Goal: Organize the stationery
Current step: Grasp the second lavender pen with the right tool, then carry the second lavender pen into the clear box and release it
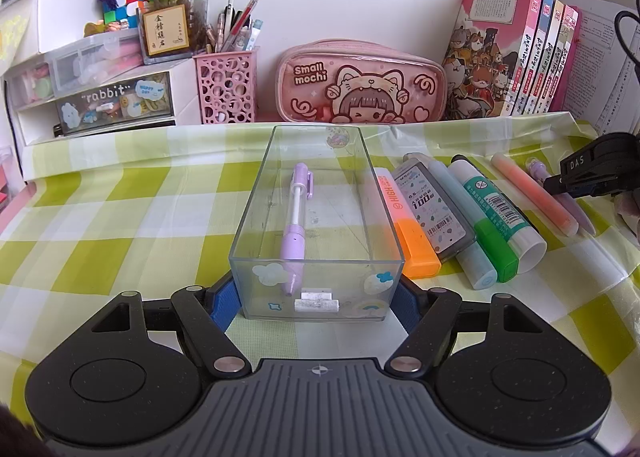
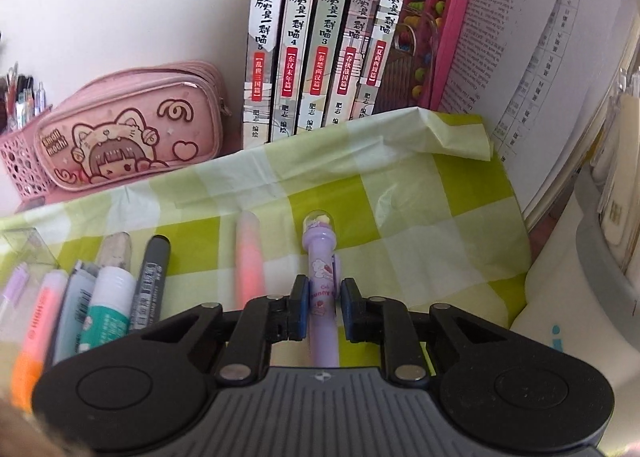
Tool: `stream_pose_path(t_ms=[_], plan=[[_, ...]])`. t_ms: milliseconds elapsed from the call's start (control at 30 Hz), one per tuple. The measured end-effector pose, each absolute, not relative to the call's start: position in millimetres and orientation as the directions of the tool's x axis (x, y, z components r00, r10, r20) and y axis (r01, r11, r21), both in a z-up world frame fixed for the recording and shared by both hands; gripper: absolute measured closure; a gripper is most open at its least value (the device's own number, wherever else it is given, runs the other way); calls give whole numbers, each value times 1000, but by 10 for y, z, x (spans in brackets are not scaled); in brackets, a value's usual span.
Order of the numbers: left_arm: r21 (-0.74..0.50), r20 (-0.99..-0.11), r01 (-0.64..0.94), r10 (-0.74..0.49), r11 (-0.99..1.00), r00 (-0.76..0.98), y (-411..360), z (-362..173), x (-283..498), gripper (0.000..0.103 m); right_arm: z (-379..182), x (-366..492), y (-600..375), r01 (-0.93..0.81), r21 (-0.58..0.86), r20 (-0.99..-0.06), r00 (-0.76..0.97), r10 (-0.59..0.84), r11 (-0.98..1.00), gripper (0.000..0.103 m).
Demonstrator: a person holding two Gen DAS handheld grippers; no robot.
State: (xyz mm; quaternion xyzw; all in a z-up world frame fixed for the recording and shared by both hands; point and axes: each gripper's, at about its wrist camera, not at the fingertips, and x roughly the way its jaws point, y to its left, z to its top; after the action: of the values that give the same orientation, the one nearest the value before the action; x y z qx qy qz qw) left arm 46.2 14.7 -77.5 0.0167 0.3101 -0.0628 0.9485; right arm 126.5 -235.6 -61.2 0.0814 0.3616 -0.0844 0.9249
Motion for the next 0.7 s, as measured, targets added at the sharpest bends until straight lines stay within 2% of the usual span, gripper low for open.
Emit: stream_pose_path(t_ms=[333, 700], plan=[[-7, -590, 129, -108, 992, 800, 146, -776, 462, 30, -465, 1206, -2367, 193, 312, -681, 728, 77, 930, 83], [-7, -590, 129, -108, 992, 800, 144, -776, 462, 30, -238, 1143, -2179, 110, 444, -644, 729, 231, 889, 83]])
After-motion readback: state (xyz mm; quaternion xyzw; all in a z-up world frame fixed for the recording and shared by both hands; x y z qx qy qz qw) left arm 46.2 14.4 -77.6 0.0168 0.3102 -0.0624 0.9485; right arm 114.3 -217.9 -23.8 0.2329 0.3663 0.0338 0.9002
